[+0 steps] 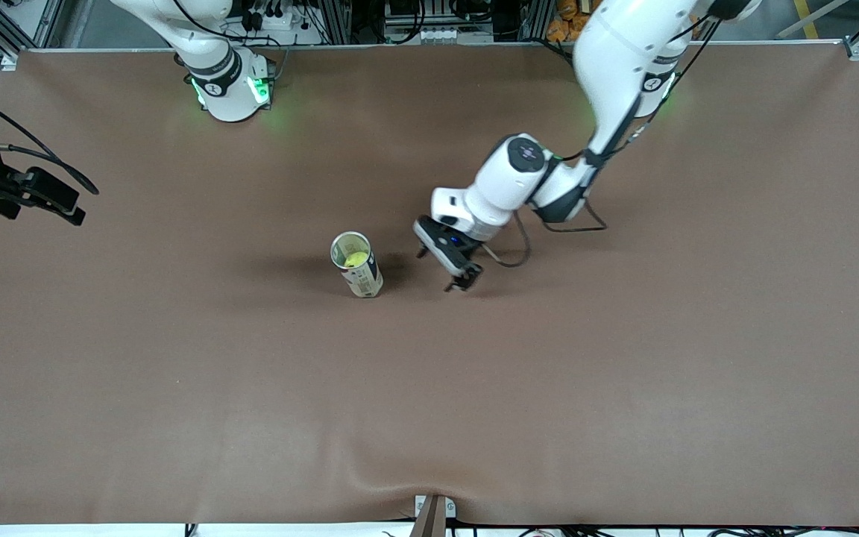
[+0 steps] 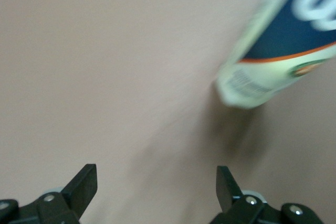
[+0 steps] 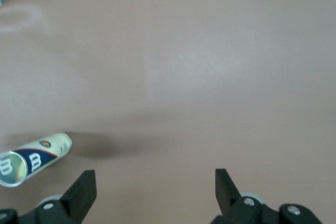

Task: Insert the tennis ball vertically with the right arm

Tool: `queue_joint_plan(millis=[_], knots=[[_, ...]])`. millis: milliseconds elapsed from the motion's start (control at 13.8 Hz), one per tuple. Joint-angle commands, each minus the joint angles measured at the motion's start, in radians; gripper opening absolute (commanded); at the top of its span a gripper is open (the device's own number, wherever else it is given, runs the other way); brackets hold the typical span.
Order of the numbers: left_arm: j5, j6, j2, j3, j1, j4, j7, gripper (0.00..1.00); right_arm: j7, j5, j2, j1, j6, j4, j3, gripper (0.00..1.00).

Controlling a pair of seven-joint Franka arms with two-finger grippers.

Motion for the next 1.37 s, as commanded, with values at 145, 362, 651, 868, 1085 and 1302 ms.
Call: queue_joint_plan(millis=[145,362,651,868,1085,1302], knots=[[0.049,-0.349,-0.145,0.083,0.143,0.029,-0.013,1.00,-0.014,-0.003,-0.032,0.202,0.005,0.007,-0.213,1.00],[0.067,-0.528,-0.173,0.238,0.143,0.109,-0.013,1.00,-0.012,-0.024,-0.016,0.215,-0.007,0.034,-0.209,1.00],[0.063,-0.711,-0.231,0.341,0.181,0.184,-0.013,1.00,-0.012,-0.017,-0.009,0.202,-0.007,0.035,-0.206,1.00],[0.052,-0.910,-0.271,0.343,0.246,0.247,-0.062,1.00,-0.011,-0.016,-0.040,0.214,-0.033,0.015,-0.206,1.00],[0.040,-1.100,-0.331,0.343,0.307,0.284,-0.132,1.00,-0.011,-0.017,-0.153,0.193,0.034,-0.138,-0.182,1.00],[0.044,-1.309,-0.338,0.346,0.327,0.439,-0.145,1.00,-0.006,-0.020,-0.157,0.195,0.044,-0.153,-0.170,1.00]])
